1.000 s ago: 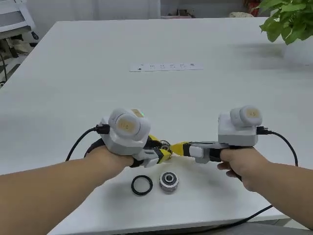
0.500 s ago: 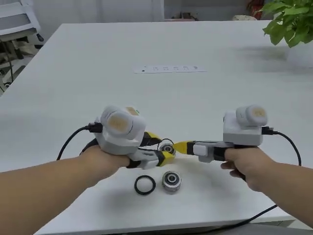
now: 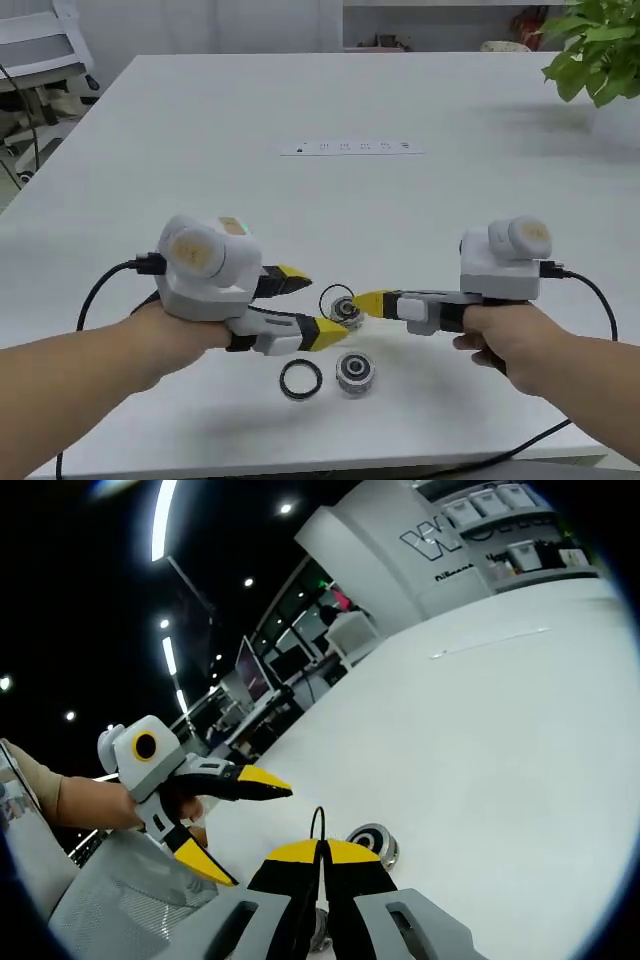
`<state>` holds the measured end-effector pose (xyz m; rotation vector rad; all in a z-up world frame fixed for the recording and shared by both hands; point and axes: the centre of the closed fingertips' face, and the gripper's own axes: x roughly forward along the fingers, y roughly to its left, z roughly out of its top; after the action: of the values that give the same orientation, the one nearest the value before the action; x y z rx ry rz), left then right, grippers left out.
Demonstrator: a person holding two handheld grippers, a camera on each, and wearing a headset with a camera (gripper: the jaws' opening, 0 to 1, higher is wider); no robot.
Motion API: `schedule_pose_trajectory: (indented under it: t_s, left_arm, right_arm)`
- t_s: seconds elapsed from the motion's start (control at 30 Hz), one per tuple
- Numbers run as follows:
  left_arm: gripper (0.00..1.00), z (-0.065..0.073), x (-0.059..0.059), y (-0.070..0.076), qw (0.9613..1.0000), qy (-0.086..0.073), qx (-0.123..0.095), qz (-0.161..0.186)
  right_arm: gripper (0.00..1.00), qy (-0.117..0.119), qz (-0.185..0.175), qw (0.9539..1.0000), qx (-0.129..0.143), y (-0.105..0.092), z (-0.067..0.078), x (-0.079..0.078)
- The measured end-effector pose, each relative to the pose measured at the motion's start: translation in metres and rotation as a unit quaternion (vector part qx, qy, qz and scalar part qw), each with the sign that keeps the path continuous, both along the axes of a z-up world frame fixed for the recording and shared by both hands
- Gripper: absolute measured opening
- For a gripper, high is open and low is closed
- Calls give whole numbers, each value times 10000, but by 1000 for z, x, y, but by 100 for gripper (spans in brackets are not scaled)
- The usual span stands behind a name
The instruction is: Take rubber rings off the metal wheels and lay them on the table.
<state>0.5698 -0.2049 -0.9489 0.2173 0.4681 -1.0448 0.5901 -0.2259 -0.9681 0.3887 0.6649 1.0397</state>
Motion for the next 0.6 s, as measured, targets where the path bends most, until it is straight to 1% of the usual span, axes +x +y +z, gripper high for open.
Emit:
schedule_pose_trajectory:
  t_s: [0.1, 0.23, 0.33, 0.4, 0.53, 0.57, 0.6]
  left_arm:
    - [56, 4, -6, 5, 10000, 6, -73, -14]
    - [61, 6, -19, 12, 9999, 30, -80, -121]
    - [65, 9, -25, 17, 9998, 33, -85, -168]
    - [68, 10, -28, 21, 9997, 86, -141, -158]
    - [70, 11, -35, 31, 9998, 78, -126, -161]
    - [71, 12, -36, 32, 9998, 77, -123, -162]
    - [72, 12, -38, 34, 9998, 64, -99, -158]
  right_arm:
    - [0, 18, 73, 10000, 38, 4, 3, -6]
    - [0, 35, 201, 9997, 103, 7, 6, -12]
    - [0, 26, 301, 9995, 96, 12, 9, -18]
    - [0, 61, 359, 9993, 113, 14, 9, -22]
    - [0, 157, 484, 9987, 99, 19, 8, -29]
    - [0, 239, 566, 9981, 106, 21, 7, -33]
    - [0, 265, 597, 9978, 87, 21, 6, -34]
